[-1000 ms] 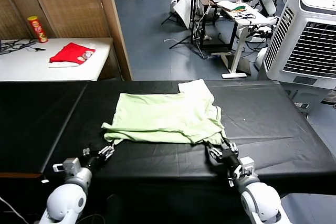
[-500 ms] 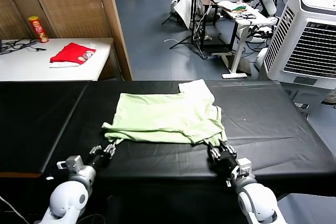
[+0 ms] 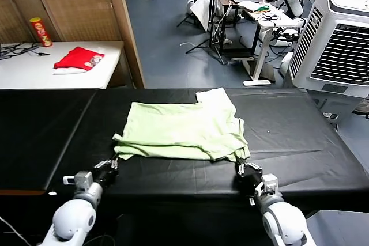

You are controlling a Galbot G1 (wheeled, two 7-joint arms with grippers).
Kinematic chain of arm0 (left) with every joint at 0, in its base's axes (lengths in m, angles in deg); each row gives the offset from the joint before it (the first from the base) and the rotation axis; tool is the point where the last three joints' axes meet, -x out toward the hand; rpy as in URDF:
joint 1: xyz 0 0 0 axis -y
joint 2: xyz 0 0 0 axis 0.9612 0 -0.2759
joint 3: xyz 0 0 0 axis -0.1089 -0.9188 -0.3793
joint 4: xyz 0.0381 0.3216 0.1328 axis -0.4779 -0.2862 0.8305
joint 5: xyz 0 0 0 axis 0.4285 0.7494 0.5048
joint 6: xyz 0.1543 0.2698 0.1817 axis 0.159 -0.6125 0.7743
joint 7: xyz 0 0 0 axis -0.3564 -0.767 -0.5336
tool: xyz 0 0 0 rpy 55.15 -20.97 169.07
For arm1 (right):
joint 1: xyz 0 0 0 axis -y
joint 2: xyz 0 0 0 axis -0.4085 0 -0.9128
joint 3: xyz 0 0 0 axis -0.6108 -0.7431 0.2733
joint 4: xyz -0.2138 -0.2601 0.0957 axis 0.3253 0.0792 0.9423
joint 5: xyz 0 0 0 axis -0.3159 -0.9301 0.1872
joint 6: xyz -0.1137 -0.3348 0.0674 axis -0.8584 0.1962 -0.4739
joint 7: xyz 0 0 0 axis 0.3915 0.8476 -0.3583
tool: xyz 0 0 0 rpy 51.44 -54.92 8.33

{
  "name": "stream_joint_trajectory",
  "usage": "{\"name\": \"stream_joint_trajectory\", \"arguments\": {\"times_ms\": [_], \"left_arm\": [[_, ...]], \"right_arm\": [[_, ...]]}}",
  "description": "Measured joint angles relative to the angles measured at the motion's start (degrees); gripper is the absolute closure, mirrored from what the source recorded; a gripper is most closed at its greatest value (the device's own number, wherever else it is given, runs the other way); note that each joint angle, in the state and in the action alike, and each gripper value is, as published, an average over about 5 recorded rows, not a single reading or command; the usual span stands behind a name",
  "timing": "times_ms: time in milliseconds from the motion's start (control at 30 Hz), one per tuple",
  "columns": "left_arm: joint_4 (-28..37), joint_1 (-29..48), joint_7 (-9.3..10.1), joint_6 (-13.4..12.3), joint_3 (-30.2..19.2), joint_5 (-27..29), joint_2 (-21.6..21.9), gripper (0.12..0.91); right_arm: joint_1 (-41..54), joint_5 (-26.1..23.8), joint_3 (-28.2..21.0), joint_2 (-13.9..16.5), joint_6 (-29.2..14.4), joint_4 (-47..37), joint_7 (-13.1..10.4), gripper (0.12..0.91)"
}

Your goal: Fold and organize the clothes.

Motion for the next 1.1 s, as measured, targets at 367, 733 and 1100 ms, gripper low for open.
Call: {"name": "stream_joint_trajectory", "arguments": {"times_ms": [367, 733, 1100], "left_arm": [[-7.04, -6.82, -1.23, -1.22, 2.14, 2.00, 7.86, 0.903], [-14.73, -19.35, -1.33, -2.01, 4.78, 3.51, 10.97, 0.903], [-18.59, -26.26, -0.82, 1.87, 6.89, 3.06, 11.30, 0.562]], "right_arm": [[-5.57, 3.01, 2.45, 5.67, 4.74, 5.85, -0.37, 0.901], [-13.95, 1.77, 3.75, 4.69, 6.17, 11.38, -1.51, 0.860], [-19.02, 0.53, 5.80, 4.51, 7.77, 17.82, -0.76, 0.310]]}}
